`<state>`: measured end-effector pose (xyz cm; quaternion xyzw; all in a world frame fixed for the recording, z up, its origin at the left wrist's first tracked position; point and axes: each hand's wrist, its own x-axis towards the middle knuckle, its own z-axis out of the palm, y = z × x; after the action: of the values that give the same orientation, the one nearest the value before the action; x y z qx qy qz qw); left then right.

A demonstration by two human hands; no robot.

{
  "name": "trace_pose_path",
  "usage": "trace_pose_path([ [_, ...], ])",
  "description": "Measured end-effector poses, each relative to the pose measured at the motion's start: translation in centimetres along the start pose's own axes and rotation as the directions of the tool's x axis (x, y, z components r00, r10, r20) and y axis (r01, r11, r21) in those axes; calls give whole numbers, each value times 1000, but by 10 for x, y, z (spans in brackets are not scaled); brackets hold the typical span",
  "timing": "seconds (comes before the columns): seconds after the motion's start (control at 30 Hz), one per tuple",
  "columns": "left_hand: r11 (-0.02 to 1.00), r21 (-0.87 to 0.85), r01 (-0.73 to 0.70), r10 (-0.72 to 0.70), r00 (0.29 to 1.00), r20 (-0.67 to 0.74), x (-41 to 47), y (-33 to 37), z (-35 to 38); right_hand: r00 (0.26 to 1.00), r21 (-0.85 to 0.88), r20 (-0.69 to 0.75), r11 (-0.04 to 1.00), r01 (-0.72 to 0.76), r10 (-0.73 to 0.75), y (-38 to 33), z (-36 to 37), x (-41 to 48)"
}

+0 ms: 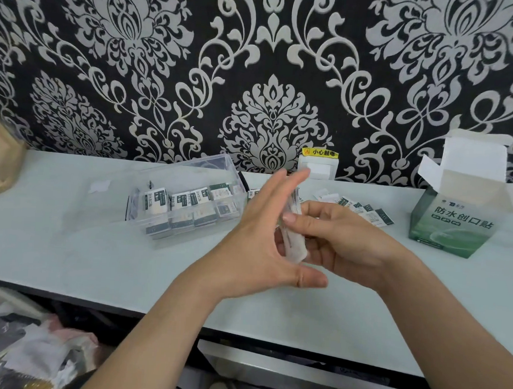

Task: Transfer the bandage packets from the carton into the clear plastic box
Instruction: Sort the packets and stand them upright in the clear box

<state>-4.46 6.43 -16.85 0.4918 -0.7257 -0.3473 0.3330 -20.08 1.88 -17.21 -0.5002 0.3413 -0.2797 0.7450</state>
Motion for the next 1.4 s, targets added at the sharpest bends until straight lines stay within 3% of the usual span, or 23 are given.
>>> trace_pose_path([
  [0.07, 992, 120, -28, 29, 999, -13, 0, -1, 1, 999, -9, 35, 1000, -18, 18, 0, 0, 1],
  [0.4, 978, 198, -67, 89, 991, -101, 3, -9, -7, 989, 24, 147, 999, -22, 18, 2, -6, 3],
  [0.6, 998, -55, -36, 33, 997, -65, 3, -8, -23, 990, 37, 142, 999, 16, -21, 0, -5, 6],
  [0.67, 986, -158, -59, 43, 994, -104, 2, -10, -32, 983, 59, 182, 998, 11, -22, -2, -3, 4],
  [0.77, 985, -152, -84, 53, 979, -194, 2, -12, -41, 973, 47, 230, 999, 18, -29, -4, 0, 6],
  [0.9, 995, -45, -84, 70, 964, -255, 0, -8, -53, 982, -49, 189, 998, 31, -22, -16, 12, 6],
  [1.03, 996, 54, -66, 80, 946, -313, 0, -3, -84, 993, -285, 109, 955, 80, -50, -44, 40, 15],
  [1.27, 998, 58, 38, -11, 915, -403, 5, -13, -144, 987, -603, -23, 790, 113, -159, -77, 92, 66],
  [1.33, 981, 149, 125, -53, 908, -415, 4, -29, -158, 982, -700, -55, 709, 89, -178, -77, 104, 84],
  [1.4, 902, 347, 258, -110, 914, -391, 2, -46, -170, 984, -809, -79, 587, 31, -161, -75, 112, 103],
])
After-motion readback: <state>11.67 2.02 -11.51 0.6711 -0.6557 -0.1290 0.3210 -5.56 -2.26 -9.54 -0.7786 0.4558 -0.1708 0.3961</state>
